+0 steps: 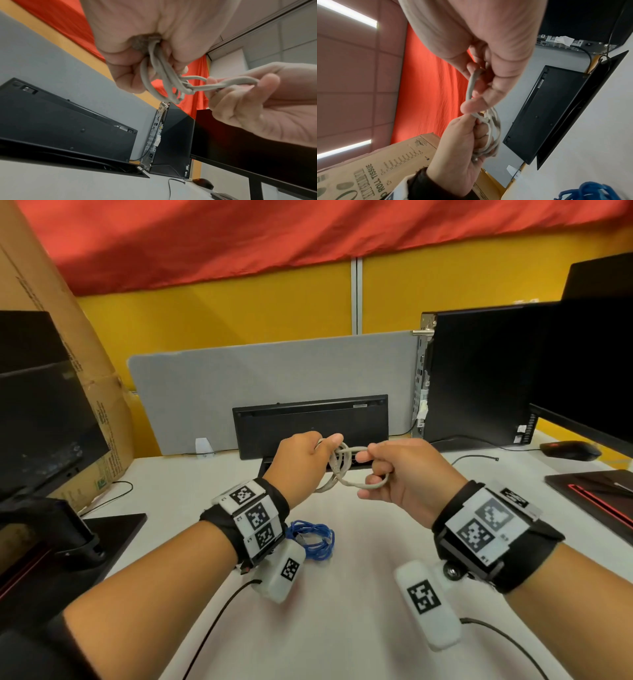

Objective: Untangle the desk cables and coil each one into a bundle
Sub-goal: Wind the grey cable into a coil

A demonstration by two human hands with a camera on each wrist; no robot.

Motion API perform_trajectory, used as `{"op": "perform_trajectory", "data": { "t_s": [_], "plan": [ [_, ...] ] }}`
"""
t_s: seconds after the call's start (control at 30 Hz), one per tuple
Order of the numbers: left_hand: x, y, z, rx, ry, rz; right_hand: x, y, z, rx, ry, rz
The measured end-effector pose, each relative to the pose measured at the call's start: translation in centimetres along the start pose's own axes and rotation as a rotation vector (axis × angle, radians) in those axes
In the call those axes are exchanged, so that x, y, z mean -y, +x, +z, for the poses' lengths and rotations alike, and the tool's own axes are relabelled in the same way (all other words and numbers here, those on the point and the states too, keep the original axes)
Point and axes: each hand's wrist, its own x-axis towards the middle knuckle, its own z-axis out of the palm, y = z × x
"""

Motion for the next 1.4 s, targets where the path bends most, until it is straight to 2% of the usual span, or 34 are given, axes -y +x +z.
{"op": "perform_trajectory", "data": {
  "t_s": [0.2,0.37,0.47,0.63,0.8,0.9,1.03,1.13,1.2,1.27,1.33,1.4],
  "plan": [
    [0.2,0.4,0.0,-0.023,0.011,-0.001,-0.3,0.0,-0.1,-0.01,0.013,-0.056],
    [0.6,0.1,-0.1,0.041,-0.058,-0.039,-0.5,0.5,-0.4,-0.058,0.092,0.043],
    [0.5,0.1,0.1,0.064,-0.085,-0.062,-0.3,0.4,0.1,-0.05,0.232,0.133],
    [0.4,0.0,0.3,0.095,-0.269,-0.118,-0.6,-0.6,1.3,-0.068,0.461,0.236],
    [-0.8,0.0,1.0,0.072,-0.438,-0.183,-2.2,-1.8,3.8,-0.07,0.46,0.217],
    [-0.1,0.2,0.0,0.069,-0.413,-0.19,-1.5,-1.5,2.8,-0.051,0.279,0.19],
    [1.6,0.7,-1.1,-0.005,-0.233,-0.206,-0.2,-0.7,0.4,-0.077,-0.137,0.091],
    [2.1,0.9,-1.2,-0.03,-0.145,-0.184,0.0,-0.1,-0.7,-0.125,-0.574,-0.159],
    [2.1,0.9,-1.1,-0.032,-0.141,-0.184,-0.1,0.5,-1.6,-0.162,-0.844,-0.373],
    [1.8,0.7,-1.0,-0.004,-0.162,-0.206,-0.1,1.1,-2.4,-0.211,-1.056,-0.524],
    [1.4,0.4,-0.9,0.042,-0.248,-0.234,-0.4,1.9,-3.4,-0.264,-1.271,-0.644],
    [0.7,-0.3,-0.7,0.086,-0.446,-0.247,-1.1,2.6,-4.2,-0.279,-1.447,-0.699]
  ]
}}
